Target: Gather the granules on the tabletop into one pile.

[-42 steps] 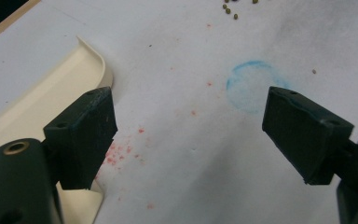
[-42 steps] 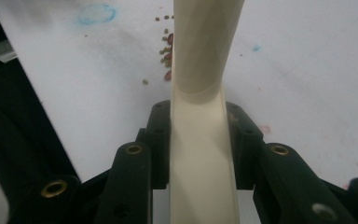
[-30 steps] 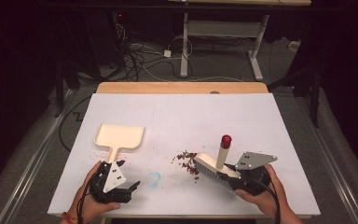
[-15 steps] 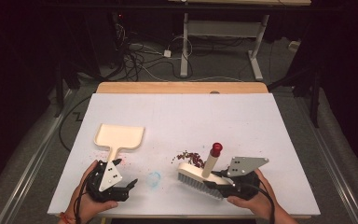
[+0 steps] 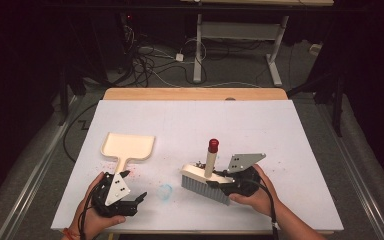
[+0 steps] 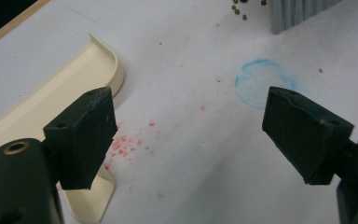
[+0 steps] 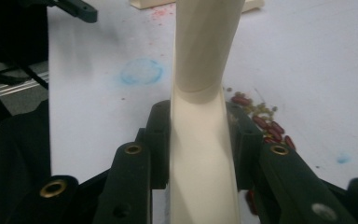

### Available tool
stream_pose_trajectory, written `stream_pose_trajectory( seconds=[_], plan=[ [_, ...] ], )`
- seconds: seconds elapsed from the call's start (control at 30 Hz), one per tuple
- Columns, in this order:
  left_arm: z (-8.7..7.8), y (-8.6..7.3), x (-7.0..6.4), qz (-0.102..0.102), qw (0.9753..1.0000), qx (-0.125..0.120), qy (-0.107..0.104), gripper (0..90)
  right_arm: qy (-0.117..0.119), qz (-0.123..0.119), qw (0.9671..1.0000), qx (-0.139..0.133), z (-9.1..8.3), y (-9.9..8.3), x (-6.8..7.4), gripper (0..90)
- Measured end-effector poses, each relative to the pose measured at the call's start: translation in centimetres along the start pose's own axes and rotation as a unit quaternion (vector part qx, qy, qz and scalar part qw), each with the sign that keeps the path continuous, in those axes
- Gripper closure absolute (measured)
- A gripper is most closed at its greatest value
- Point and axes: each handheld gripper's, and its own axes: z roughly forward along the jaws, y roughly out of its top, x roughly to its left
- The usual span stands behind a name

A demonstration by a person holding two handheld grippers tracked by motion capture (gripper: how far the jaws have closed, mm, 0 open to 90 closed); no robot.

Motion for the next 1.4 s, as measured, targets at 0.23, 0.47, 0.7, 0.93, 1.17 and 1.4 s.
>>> stream_pose_trajectory(
  seconds=[0.23,0.47,0.7,0.93,1.17,1.4],
  plan=[
    [0.4,0.1,-0.2,0.007,0.9999,0.007,-0.006,16.4,-0.012,0.003,0.9999,-0.004,-0.1,0.2,-1.0,67.4],
    [0.6,0.2,-0.4,0.010,0.9999,0.008,-0.011,16.4,-0.021,-0.003,0.9996,-0.017,-0.3,0.7,-1.7,67.4],
    [0.3,0.1,-0.3,0.009,0.9999,0.006,-0.007,16.4,-0.044,0.000,0.9981,-0.043,-3.5,0.9,-1.3,67.4],
    [0.3,0.1,-0.4,0.010,0.9999,0.008,-0.008,16.4,-0.089,0.005,0.9958,-0.025,-7.8,-1.9,-0.9,67.4],
    [0.4,0.2,-0.5,0.012,0.9998,0.009,-0.009,16.4,-0.110,0.025,0.9936,-0.006,-12.1,-5.7,0.1,67.4],
    [0.7,0.4,-0.7,0.017,0.9997,0.012,-0.012,16.4,-0.098,0.035,0.9942,0.026,-12.6,-8.0,1.0,67.4]
  ],
)
